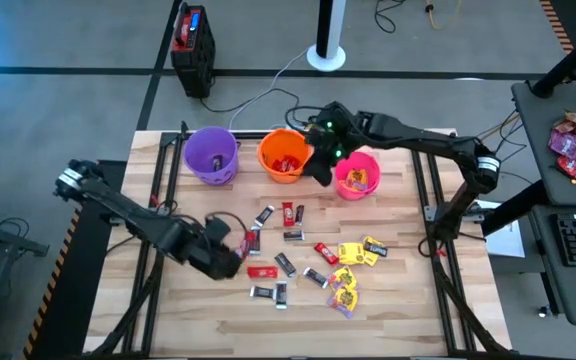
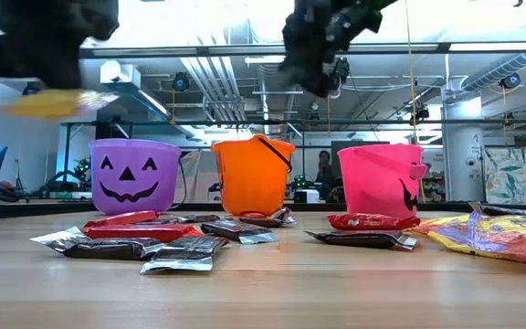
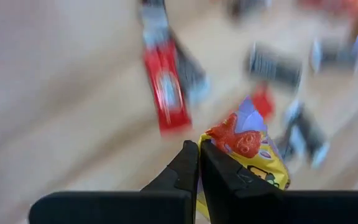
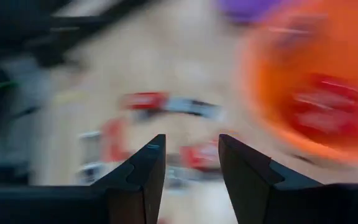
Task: Sort candy by brand, put in halloween buckets
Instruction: Put the yellow candy into the pink bucket
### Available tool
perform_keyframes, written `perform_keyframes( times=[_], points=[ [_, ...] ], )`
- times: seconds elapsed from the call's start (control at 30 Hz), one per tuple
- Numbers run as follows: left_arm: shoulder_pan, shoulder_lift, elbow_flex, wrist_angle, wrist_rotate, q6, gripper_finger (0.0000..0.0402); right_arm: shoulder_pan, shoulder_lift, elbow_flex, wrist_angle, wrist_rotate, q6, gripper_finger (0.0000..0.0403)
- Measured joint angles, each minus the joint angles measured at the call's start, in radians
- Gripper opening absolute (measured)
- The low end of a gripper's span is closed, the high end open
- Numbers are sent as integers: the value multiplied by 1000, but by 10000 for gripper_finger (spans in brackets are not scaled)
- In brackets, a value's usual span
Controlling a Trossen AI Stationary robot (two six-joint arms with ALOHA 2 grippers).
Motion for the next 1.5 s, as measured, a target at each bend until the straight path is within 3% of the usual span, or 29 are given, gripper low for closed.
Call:
perform_keyframes(
  times=[0.03,0.1,0.27,0.37,0.57,0.8,1.0,1.13,1.27,1.37,1.5],
  points=[
    [11,-23,3,-6,-54,-11,0,21,0,-14,42,-58,-9,143],
    [42,-57,13,-8,-144,-18,0,70,0,-40,143,-70,-2,144],
    [137,-86,65,-9,-346,30,0,173,0,-65,339,76,41,146],
    [181,-75,114,-11,-403,136,0,198,0,-64,393,169,66,152],
    [244,-19,237,-11,-526,289,0,191,0,-55,403,175,99,160],
    [305,84,394,-8,-557,481,0,199,0,-55,440,258,114,162],
    [311,167,497,-13,-557,545,0,198,0,-55,443,261,107,151],
    [311,204,545,-13,-557,578,0,198,0,-55,436,259,110,108],
    [311,207,549,-5,-563,560,0,197,0,-55,435,259,113,26],
    [310,198,549,-15,-566,501,10,189,0,-42,397,250,121,14],
    [311,165,549,-22,-526,525,52,166,0,-3,277,240,115,9]
  ],
)
